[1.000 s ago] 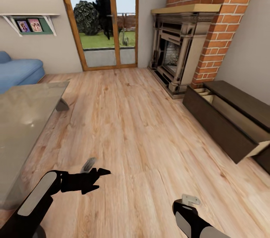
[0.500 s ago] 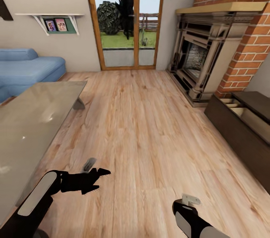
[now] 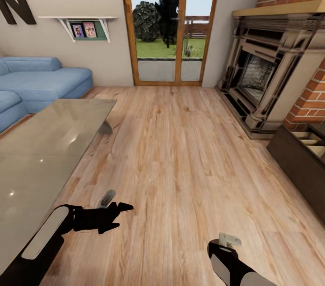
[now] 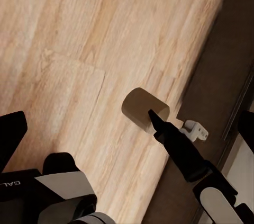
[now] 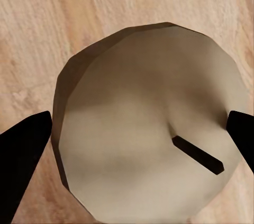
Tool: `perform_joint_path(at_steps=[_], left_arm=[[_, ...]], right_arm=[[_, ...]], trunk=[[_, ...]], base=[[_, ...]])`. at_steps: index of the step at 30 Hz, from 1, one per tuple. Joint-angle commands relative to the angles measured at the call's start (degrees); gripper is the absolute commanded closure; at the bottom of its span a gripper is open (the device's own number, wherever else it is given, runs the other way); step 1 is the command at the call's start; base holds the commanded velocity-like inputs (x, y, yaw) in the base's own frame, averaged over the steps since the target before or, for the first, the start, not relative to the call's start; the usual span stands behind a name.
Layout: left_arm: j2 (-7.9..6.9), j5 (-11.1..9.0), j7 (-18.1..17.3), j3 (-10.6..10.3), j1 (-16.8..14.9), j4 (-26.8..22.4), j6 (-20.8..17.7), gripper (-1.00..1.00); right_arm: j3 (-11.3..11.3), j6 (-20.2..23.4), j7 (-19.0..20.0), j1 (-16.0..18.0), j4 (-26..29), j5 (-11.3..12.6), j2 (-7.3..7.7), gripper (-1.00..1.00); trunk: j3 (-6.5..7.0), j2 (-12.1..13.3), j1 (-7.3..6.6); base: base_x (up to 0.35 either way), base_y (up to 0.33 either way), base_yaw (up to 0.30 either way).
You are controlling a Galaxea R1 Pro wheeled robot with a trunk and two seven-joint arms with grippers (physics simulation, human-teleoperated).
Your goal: Place each of the two pumpkins and all three candles from the living room inside a cabinet in the living room (use any cabinet), then make sure every cabinet is closed, and position the cauldron so it is next to a table in the living room.
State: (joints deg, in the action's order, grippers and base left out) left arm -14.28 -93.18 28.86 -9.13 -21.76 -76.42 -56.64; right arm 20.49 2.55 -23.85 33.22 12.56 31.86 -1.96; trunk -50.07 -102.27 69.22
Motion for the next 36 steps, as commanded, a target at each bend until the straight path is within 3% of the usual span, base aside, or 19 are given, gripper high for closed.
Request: perform_joint_path(at_steps=[1, 36], left_arm=[[-0.04, -0.6, 0.6, -0.1, 0.0, 0.0, 0.0, -1.0], [-0.04, -0.6, 0.6, -0.1, 0.0, 0.0, 0.1, -1.0]], right_arm=[[0.5, 0.3, -0.4, 0.0, 0.1, 0.2, 0.03, 1.0], [0.5, 0.3, -0.4, 0.0, 0.1, 0.2, 0.03, 1.0]], trunk=[[-0.05, 0.0, 0.03], [-0.05, 0.0, 0.03]], base=[[0.333, -0.005, 0.003], [0.322, -0.046, 0.0]])
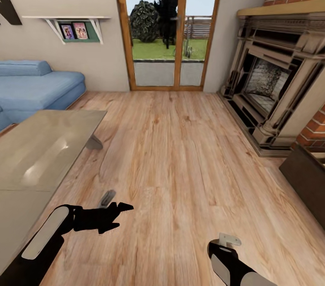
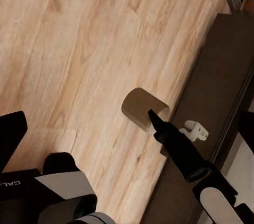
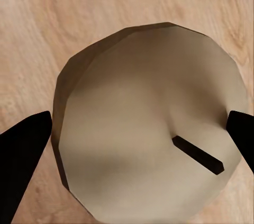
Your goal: Place each of the two pumpkins and all three candles from the living room inside a cabinet in the living room (use any cabinet), then make sure every cabinet is closed, and position the cauldron so it is next to a table in the living room.
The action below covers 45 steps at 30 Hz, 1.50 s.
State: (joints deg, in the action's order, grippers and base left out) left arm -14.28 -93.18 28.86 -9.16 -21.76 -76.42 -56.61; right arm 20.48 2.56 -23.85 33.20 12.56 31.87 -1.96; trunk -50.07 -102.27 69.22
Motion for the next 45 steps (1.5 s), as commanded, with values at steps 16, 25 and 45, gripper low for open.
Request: perform_joint_path(at_steps=[16, 25, 45], left_arm=[[-0.04, -0.6, 0.6, -0.1, 0.0, 0.0, 0.0, -1.0], [-0.1, -0.6, 0.6, 0.0, 0.0, 0.0, 0.0, -1.0], [-0.13, -0.6, 0.6, 0.2, 0.0, 0.0, 0.0, -1.0]], right_arm=[[0.5, 0.3, -0.4, 0.1, 0.1, 0.2, 0.03, 1.0], [0.5, 0.3, -0.4, 0.1, 0.1, 0.2, 0.03, 1.0], [0.5, 0.3, -0.4, 0.0, 0.1, 0.2, 0.03, 1.0]], trunk=[[-0.05, 0.0, 0.03], [-0.05, 0.0, 0.03], [-0.05, 0.0, 0.03]], base=[[0.32, 0.0, 0.0], [0.313, 0.0, 0.0], [0.307, 0.0, 0.0]])
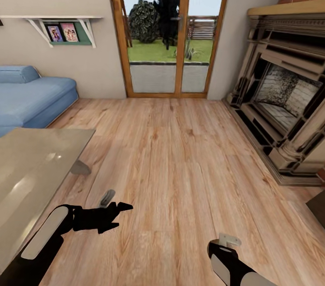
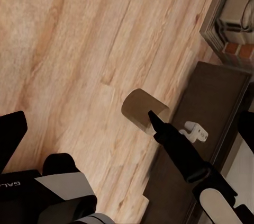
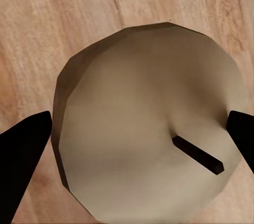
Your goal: Place each of the two pumpkins and all three candles from the living room inside a cabinet in the living room (use any cabinet), then make sure every cabinet is closed, and position the cauldron so it is next to a table in the living room.
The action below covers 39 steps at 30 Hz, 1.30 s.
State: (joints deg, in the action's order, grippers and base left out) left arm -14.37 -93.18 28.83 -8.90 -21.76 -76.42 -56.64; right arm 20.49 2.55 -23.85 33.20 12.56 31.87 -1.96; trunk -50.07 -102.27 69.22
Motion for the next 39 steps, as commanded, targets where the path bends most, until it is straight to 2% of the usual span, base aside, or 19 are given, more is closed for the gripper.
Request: perform_joint_path(at_steps=[1, 10, 22, 39], left_arm=[[-0.04, -0.6, 0.6, -0.1, 0.0, 0.0, 0.0, -1.0], [-0.04, -0.7, 0.5, 0.0, 0.0, 0.0, 0.0, -1.0], [0.01, -0.7, 0.5, 0.0, 0.0, 0.0, 0.0, -1.0], [-0.04, -0.6, 0.5, 0.0, 0.0, 0.0, 0.0, -1.0]], right_arm=[[0.5, 0.3, -0.4, 0.1, 0.1, 0.2, 0.03, 1.0], [0.5, 0.3, -0.3, 0.0, 0.2, 0.2, 0.03, 1.0], [0.5, 0.3, -0.4, 0.1, 0.1, 0.2, 0.03, 1.0], [0.5, 0.3, -0.4, 0.0, 0.1, 0.2, 0.03, 1.0]], trunk=[[-0.05, 0.0, 0.02], [-0.05, 0.0, 0.02], [-0.05, 0.0, 0.02], [-0.05, 0.0, 0.02]], base=[[0.281, 0.0, 0.0], [0.069, 0.0, -0.05], [0.012, 0.001, -0.268], [0.18, 0.045, -0.279]])
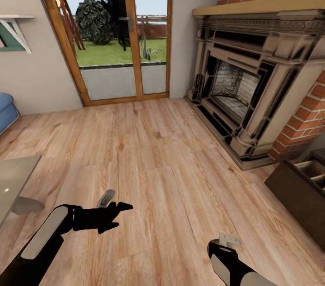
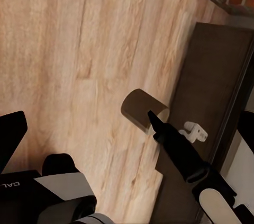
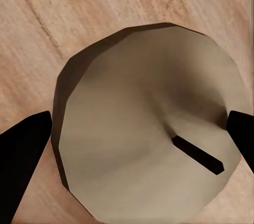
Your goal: Place each of the two pumpkins and all three candles from the living room inside a cabinet in the living room (use any cabinet), then make sure every cabinet is closed, and position the cauldron so it is next to a table in the living room.
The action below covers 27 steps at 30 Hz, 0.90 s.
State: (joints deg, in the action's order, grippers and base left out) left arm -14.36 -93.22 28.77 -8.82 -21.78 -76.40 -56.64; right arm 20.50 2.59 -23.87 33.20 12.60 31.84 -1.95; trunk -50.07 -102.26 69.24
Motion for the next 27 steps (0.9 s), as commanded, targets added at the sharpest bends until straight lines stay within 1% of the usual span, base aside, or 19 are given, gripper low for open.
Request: perform_joint_path(at_steps=[1, 7, 27], left_arm=[[-0.05, -0.6, 0.6, -0.1, 0.0, -0.1, 0.0, -1.0], [-0.05, -0.6, 0.6, 0.0, 0.0, -0.1, 0.0, -1.0], [-0.11, -0.6, 0.6, 0.0, 0.0, 0.0, 0.0, -1.0]], right_arm=[[0.5, 0.3, -0.4, 0.1, 0.1, 0.2, 0.01, 1.0], [0.5, 0.3, -0.4, 0.1, 0.1, 0.2, 0.01, 1.0], [0.5, 0.3, -0.5, 0.0, 0.1, 0.2, 0.01, 1.0]], trunk=[[-0.05, 0.0, 0.01], [-0.05, 0.0, 0.01], [-0.05, 0.0, 0.01]], base=[[0.116, 0.0, -0.279], [0.08, 0.0, -0.279], [0.002, 0.0, -0.279]])
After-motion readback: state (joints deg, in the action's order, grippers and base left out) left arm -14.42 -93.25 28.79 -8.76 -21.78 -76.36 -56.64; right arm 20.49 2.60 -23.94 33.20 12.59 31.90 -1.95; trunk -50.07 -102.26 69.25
